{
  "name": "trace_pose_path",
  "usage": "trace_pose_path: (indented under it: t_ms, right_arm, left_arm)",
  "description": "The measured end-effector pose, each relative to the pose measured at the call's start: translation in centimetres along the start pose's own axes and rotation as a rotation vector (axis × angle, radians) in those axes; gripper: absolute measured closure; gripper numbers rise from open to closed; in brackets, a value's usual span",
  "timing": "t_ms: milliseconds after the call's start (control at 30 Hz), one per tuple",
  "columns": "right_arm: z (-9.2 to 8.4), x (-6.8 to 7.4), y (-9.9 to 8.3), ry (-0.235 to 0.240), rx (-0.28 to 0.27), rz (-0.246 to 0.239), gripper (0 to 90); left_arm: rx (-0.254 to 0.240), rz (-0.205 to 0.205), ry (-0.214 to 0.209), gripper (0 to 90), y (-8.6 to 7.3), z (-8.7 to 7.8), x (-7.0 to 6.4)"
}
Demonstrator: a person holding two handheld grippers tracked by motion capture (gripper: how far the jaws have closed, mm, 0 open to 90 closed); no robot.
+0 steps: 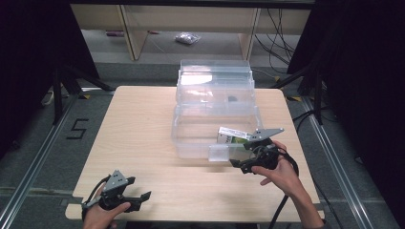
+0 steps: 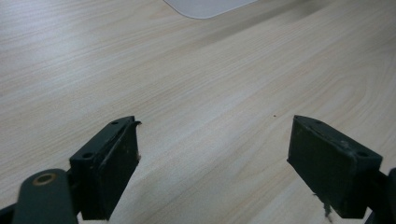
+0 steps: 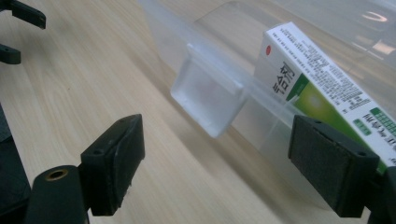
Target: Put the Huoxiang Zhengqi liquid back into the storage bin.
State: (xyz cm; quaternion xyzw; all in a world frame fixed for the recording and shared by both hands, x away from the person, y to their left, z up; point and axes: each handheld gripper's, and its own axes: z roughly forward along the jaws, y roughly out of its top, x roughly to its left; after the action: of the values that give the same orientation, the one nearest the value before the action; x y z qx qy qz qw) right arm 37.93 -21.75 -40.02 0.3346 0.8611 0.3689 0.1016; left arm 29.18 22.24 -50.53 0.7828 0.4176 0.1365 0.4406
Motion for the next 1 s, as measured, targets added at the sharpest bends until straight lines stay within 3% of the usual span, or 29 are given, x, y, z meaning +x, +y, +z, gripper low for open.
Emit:
trace_pose_path:
  t_ms: [100,300,333,367,433,733,867,900,933,1000]
  right_arm:
    - [0.2,0.3,-0.4,0.004,-0.017,-0.009,19.7]
    - [0.6,1.1,-1.4,0.006,0.007,-0.009,19.7]
    - [0.9,1.1,-1.6,-0.004,-0.022,-0.039,19.7]
    - [0.9,1.4,-1.8,-0.001,-0.009,0.004,19.6]
    - [1.1,1.4,-2.2,-0.007,-0.024,-0.019,19.5]
    - [1.6,1.5,-4.1,-0.005,-0.011,0.038,17.2]
    - [1.7,1.4,-4.7,0.002,-0.021,0.032,17.0]
    - [1.8,1.7,-4.9,0.007,-0.006,0.067,17.0]
    - [1.9,1.4,-5.2,0.009,-0.015,0.034,17.0]
    - [2.0,1.4,-5.3,0.007,-0.019,0.038,17.1]
  left_arm:
    - [-0.004,0.006,0.000,15.6,0.0,0.0,0.0]
    - [-0.004,0.007,-0.001,15.6,0.0,0.0,0.0]
    - [0.003,0.016,-0.002,15.7,0.1,-0.1,0.0]
    - [0.003,0.017,-0.003,15.6,0.1,-0.1,0.0]
    - [0.003,0.016,-0.002,15.6,0.1,-0.2,0.0]
    - [0.006,0.011,0.003,15.6,0.1,-0.2,-0.1]
    - [-0.002,0.001,0.002,15.6,0.1,-0.2,-0.2]
    - [0.000,0.004,0.000,15.6,0.1,-0.2,-0.1]
    - [0.004,0.009,0.001,15.6,0.1,-0.2,-0.1]
    - [-0.002,0.005,0.001,15.6,0.1,-0.1,-0.1]
